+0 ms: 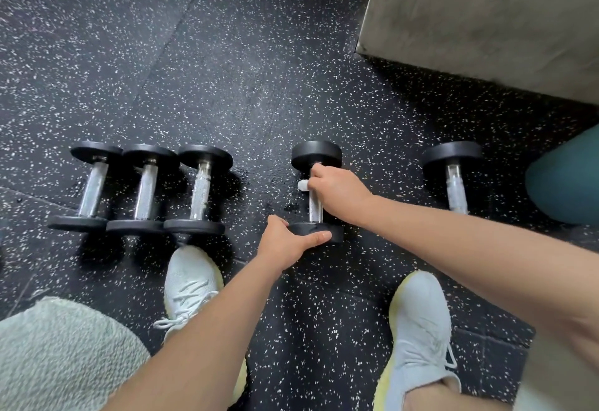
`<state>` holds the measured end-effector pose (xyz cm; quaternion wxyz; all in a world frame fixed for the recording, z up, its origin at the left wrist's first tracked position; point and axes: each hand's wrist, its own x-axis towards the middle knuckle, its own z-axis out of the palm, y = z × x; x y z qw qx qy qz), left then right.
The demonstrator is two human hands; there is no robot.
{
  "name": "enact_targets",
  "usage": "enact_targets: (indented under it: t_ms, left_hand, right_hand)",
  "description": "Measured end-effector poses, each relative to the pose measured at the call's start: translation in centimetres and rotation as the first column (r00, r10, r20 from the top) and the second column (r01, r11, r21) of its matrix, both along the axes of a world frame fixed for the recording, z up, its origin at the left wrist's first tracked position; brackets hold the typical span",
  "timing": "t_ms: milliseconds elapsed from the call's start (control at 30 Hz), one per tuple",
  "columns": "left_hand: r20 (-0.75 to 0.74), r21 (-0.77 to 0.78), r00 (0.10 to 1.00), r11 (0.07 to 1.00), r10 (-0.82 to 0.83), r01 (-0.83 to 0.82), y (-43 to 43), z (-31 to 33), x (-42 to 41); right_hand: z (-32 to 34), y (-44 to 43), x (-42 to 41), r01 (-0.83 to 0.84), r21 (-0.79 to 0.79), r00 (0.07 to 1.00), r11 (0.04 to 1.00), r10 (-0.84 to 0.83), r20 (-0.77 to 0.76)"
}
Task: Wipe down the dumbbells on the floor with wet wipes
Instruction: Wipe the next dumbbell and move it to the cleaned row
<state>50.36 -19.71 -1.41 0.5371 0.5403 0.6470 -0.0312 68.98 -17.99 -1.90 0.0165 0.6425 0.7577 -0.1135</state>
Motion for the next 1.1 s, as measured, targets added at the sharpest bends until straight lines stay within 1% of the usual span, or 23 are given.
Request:
enact_targets:
  t_ms: [100, 233, 333, 433, 567, 667, 733, 833, 900, 967, 1100]
  left_hand:
    - [-0.021, 0.007, 1.0, 1.0, -0.011, 0.011, -0.2, -0.1, 0.2]
    - [-0.013, 0.009, 1.0, 1.0, 0.003, -0.003, -0.2, -0.1, 0.1]
    - [-0.013, 0.013, 1.0, 1.0, -0.006, 0.006, -0.3, -0.1, 0.3]
    - [-0.03, 0.05, 0.999, 0.999, -0.017, 0.018, -0.8, 0.1, 0.8]
    - [-0.092, 0.107, 0.995, 0.993, -0.045, 0.054, -1.4, 0.3, 1.8]
    - [-0.108, 0.118, 0.992, 0.99, -0.067, 0.079, -1.7, 0.2, 2.1]
    - [-0.1, 0.115, 0.992, 0.989, -0.077, 0.088, -1.6, 0.3, 1.9]
    - [-0.057, 0.085, 0.996, 0.994, -0.062, 0.066, -1.0, 0.3, 1.3]
    - [-0.037, 0.055, 0.998, 0.997, -0.053, 0.055, -0.6, 0.4, 1.0]
    - [-0.032, 0.04, 0.998, 0.998, -0.053, 0.054, -0.4, 0.7, 0.9]
    - [-0.038, 0.044, 0.997, 0.997, -0.068, 0.07, -0.6, 1.0, 0.9]
  right_hand:
    - [0.5, 0.9, 0.9, 0.001, 0.027, 1.0, 1.0, 0.0, -0.028]
    - [-0.1, 1.3, 0.8, 0.099, 0.077, 0.992, 0.992, -0.092, -0.09]
    - [-0.6, 0.5, 0.7, 0.161, 0.09, 0.978, 0.983, -0.147, -0.146]
    - [-0.2, 0.4, 0.9, 0.213, 0.087, 0.96, 0.973, -0.193, -0.201]
    - [0.2, 0.3, 0.5, 0.344, 0.058, 0.915, 0.937, -0.32, -0.244]
    - [0.1, -0.4, -0.5, 0.481, 0.044, 0.844, 0.876, -0.449, -0.292]
    - [0.2, -1.0, -1.0, 0.476, 0.036, 0.851, 0.879, -0.45, -0.27]
    - [0.6, -2.1, -1.3, 0.388, 0.006, 0.898, 0.922, -0.377, -0.229]
    - [0.6, -2.2, -1.3, 0.351, -0.004, 0.912, 0.937, -0.343, -0.224]
    - [0.5, -1.5, -1.2, 0.37, -0.002, 0.906, 0.929, -0.361, -0.223]
    - [0.3, 0.4, -0.9, 0.462, 0.027, 0.857, 0.886, -0.439, -0.27]
